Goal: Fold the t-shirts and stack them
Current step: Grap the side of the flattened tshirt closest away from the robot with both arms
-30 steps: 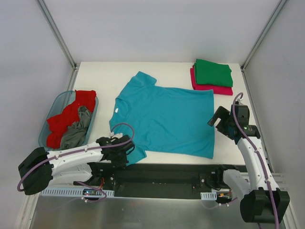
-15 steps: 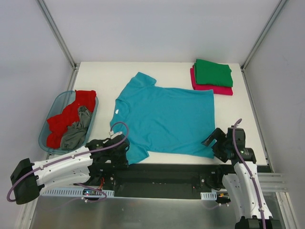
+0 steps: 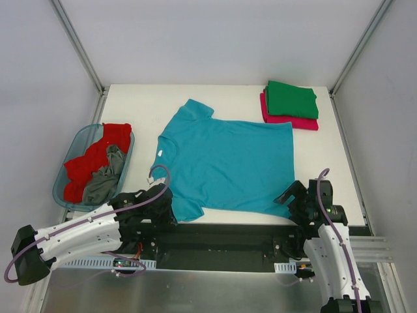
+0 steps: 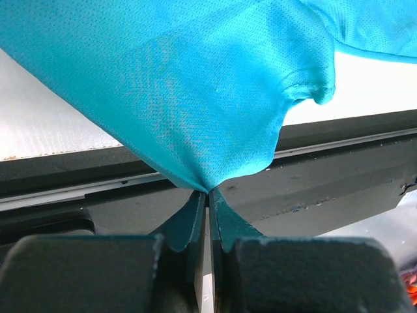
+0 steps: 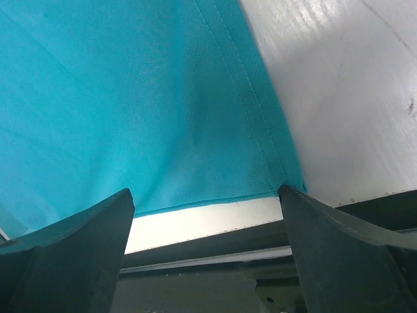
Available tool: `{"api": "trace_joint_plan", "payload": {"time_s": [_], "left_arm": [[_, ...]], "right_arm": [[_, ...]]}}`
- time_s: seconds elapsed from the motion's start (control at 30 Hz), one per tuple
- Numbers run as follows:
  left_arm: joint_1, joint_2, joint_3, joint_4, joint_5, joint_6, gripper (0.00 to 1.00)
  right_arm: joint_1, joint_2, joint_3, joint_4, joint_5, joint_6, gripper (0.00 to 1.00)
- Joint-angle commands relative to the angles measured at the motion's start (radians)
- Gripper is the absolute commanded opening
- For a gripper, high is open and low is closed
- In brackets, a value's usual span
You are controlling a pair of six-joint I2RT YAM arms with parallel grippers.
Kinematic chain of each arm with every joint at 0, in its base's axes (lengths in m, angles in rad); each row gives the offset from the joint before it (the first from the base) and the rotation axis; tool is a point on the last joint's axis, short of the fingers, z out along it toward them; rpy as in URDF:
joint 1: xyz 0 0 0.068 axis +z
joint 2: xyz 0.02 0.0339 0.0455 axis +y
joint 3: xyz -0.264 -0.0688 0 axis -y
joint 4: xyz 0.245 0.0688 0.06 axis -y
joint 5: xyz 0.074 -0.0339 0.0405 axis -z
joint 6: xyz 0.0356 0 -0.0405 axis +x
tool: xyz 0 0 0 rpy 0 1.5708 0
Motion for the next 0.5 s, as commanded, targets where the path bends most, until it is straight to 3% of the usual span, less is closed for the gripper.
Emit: {"api": "trace_joint_plan", "payload": {"time_s": [0.0,0.47], "left_arm": [[-0.009,-0.006,0.028,-0.013,-0.044,0.022,0.00],[-0.008,-0.006,0.039,-0.013,-0.057,0.029,0.00]], "right_arm": [[0.001,-0.022,0.019,-0.060,0.036,0.022,0.96],[0.003,-0.037,0.063,-0.149,-0.018,0.027,0.96]]}}
